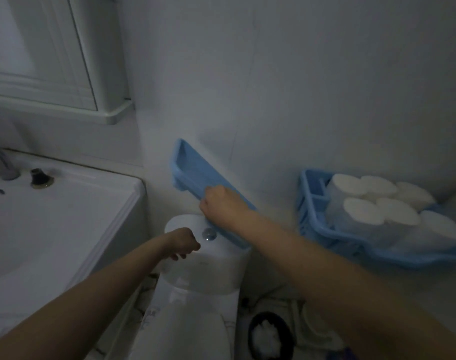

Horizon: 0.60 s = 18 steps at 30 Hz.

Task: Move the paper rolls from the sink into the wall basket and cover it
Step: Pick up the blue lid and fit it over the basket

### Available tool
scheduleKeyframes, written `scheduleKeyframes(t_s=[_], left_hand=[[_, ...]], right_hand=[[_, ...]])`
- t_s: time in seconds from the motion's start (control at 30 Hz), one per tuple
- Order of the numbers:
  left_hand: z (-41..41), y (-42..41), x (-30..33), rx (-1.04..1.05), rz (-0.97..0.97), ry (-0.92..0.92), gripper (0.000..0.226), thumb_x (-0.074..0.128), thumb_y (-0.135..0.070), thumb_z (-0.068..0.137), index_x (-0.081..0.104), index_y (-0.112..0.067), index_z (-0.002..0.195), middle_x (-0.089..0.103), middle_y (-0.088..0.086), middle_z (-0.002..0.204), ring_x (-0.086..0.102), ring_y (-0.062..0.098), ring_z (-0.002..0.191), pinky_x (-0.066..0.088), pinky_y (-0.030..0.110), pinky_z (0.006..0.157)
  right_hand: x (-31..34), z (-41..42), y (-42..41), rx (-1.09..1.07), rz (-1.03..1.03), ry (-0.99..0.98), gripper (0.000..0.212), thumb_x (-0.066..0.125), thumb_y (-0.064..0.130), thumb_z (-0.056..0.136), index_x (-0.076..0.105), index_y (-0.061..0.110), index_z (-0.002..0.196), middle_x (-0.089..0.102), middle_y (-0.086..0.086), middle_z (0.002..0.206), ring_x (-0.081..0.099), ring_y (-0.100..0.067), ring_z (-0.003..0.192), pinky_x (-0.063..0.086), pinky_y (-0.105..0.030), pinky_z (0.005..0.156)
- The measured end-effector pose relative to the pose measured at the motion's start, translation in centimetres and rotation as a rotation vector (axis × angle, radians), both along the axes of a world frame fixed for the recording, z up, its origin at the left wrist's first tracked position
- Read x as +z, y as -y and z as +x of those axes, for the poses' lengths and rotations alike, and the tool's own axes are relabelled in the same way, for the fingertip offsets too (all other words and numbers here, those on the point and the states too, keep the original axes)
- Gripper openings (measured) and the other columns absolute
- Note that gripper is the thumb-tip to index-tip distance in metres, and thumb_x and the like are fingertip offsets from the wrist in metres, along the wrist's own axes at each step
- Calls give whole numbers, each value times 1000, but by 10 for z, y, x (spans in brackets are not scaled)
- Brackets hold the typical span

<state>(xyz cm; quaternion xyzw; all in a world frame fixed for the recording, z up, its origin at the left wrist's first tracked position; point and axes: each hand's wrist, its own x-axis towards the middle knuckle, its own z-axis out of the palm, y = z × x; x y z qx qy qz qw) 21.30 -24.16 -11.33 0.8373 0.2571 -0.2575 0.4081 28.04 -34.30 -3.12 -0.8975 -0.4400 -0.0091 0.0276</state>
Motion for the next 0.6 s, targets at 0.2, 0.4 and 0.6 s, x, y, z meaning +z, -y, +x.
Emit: scheduleKeyframes(t_s=[0.2,0.4,0.6], left_hand=[[17,20,58,-12,6,82,20,49,-22,93,54,-5,102,57,12,99,57,22,80,46,26,63],[40,52,128,-1,-61,218,36,42,-21,95,45,-1,125,52,14,106,55,25,86,46,34,75],[54,88,166,20,-210,280,45,46,-24,97,39,-1,135,52,15,111,58,24,82,49,37,82]], right_hand=[[91,-8,30,-59,263,-72,22,44,18,94,41,8,75,38,0,63,45,-26,66,32,-30,61],[161,-9,64,-87,469,16,27,46,22,95,52,0,81,50,-10,72,51,-27,63,45,-35,56],[216,-2,104,-197,749,-37,26,44,19,97,50,5,77,59,-16,76,65,-32,59,58,-38,49]])
